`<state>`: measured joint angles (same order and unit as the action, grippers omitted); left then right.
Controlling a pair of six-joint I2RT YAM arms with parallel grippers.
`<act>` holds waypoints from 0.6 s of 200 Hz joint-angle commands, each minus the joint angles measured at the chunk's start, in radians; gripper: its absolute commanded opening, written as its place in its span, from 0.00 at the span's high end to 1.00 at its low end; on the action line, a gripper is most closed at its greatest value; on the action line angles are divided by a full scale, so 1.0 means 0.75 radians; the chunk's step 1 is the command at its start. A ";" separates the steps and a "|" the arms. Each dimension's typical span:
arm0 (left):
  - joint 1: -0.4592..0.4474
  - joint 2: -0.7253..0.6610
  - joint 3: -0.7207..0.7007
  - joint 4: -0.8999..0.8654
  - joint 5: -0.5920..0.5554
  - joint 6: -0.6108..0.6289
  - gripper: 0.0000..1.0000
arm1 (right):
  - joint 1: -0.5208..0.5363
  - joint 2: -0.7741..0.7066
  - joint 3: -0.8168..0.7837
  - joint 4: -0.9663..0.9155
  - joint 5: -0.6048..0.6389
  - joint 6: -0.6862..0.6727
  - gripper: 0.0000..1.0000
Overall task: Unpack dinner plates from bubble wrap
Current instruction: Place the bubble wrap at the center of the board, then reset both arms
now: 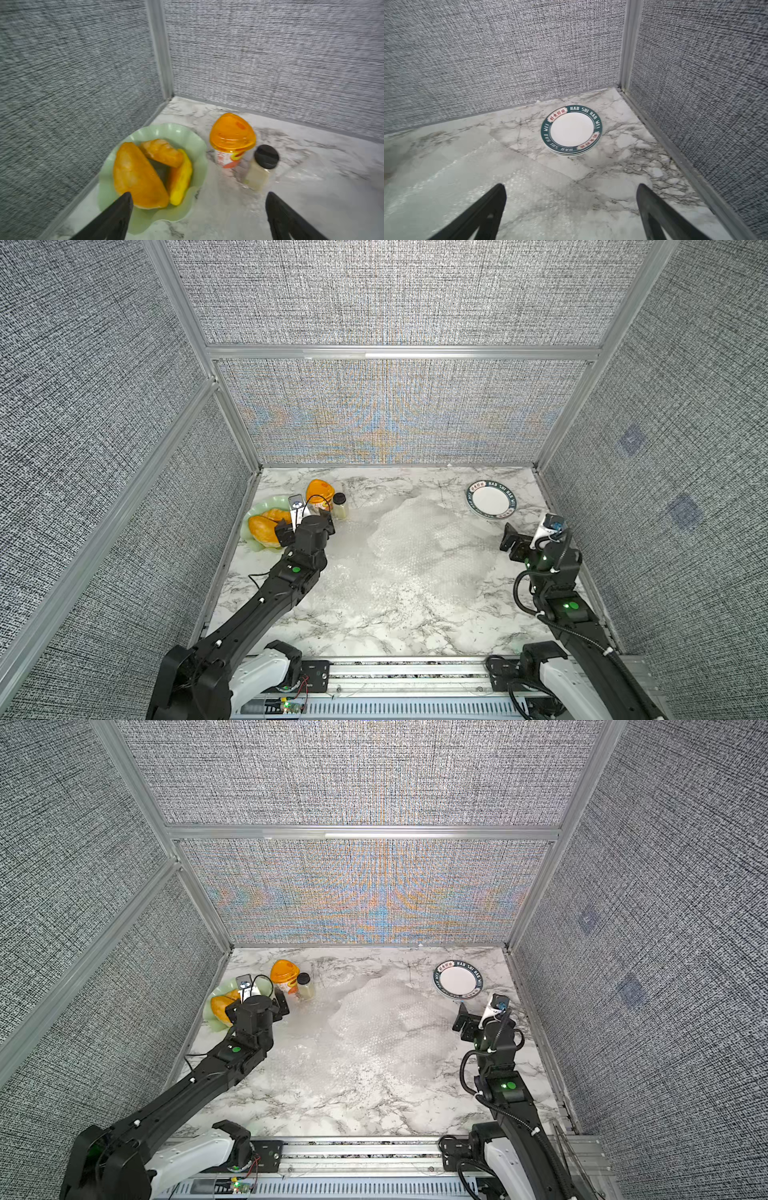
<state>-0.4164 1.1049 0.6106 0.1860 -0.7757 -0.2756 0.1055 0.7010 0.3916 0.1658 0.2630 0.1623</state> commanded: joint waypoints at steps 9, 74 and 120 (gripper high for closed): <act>0.135 0.058 -0.131 0.433 -0.131 0.165 0.00 | -0.065 0.121 -0.057 0.271 0.051 -0.068 0.01; 0.407 0.297 -0.308 0.829 0.105 0.262 0.01 | -0.226 0.444 -0.166 0.591 -0.042 0.002 0.01; 0.426 0.299 -0.495 1.125 0.337 0.281 0.04 | -0.276 0.550 -0.226 0.753 -0.044 -0.032 0.01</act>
<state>-0.1013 1.3041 0.2726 0.8757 -0.6369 -0.0830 -0.0917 1.0889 0.2363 0.6102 0.2291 0.1589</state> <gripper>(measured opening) 0.987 0.991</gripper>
